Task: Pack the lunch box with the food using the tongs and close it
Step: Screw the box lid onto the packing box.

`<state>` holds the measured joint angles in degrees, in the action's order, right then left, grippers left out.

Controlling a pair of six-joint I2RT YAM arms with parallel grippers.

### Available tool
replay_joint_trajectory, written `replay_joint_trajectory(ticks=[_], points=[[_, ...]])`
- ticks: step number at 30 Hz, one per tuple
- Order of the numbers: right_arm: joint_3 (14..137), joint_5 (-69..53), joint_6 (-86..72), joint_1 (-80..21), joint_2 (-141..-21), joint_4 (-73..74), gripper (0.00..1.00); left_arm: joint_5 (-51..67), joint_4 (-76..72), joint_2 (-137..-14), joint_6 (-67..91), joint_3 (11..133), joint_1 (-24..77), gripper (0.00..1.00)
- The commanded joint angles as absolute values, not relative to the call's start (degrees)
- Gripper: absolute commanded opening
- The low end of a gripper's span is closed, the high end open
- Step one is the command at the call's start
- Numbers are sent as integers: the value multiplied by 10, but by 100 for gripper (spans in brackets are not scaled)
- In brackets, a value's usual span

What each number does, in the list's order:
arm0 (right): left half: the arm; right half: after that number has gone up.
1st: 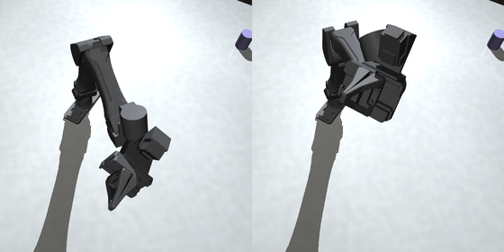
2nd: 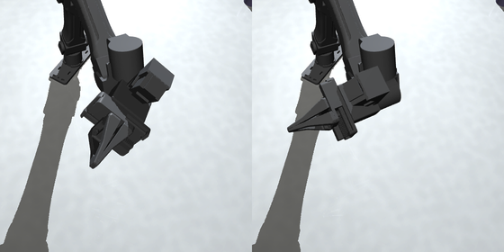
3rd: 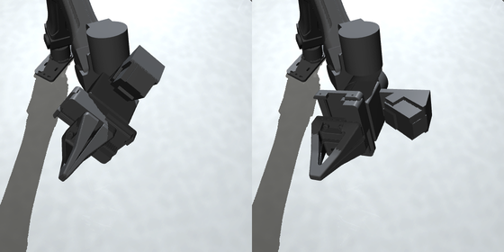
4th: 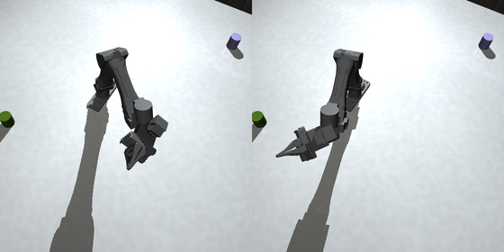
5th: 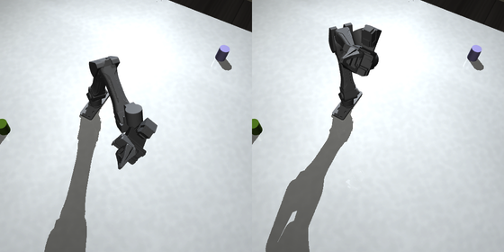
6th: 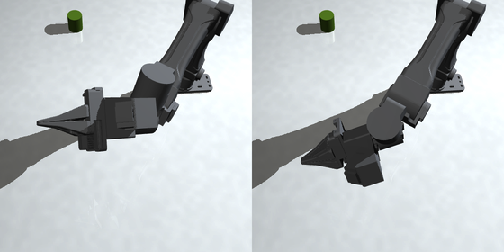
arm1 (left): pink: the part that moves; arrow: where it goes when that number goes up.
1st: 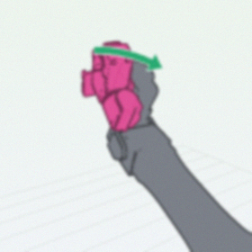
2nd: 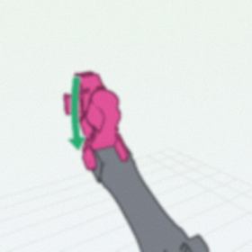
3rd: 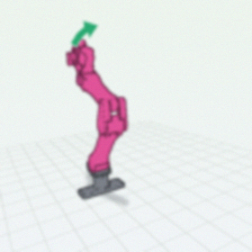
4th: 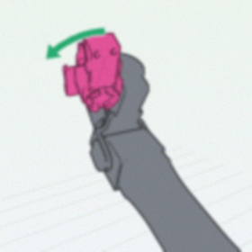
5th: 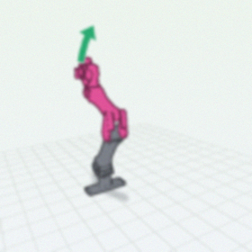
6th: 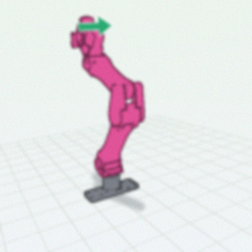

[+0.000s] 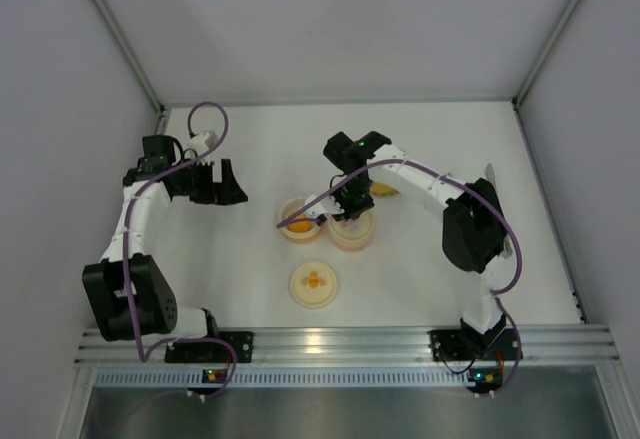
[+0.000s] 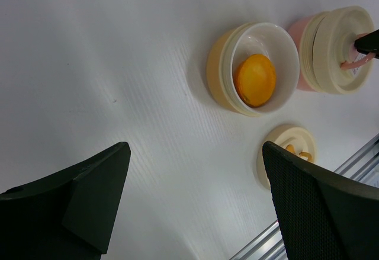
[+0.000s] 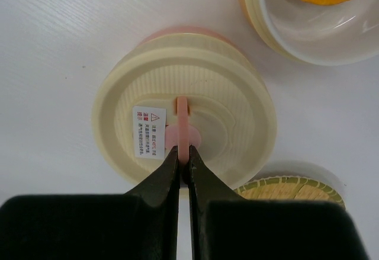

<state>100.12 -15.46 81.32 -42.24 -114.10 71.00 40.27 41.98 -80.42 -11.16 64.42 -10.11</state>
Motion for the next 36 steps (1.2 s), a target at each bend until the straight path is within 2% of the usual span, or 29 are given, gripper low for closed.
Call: replay_joint_trajectory(ticks=[1,16,25,36], points=[[1001,-164,816,-434,-1149,700,0,424,398,-804,-127,642,-107,98],[1001,-142,802,-432,-1165,689,0,428,396,-808,-130,640,-112,98],[1035,-139,714,-432,-1194,702,0,426,401,-807,-134,641,-112,98],[964,-145,598,-432,-1168,671,0,426,404,-802,-129,645,-115,98]])
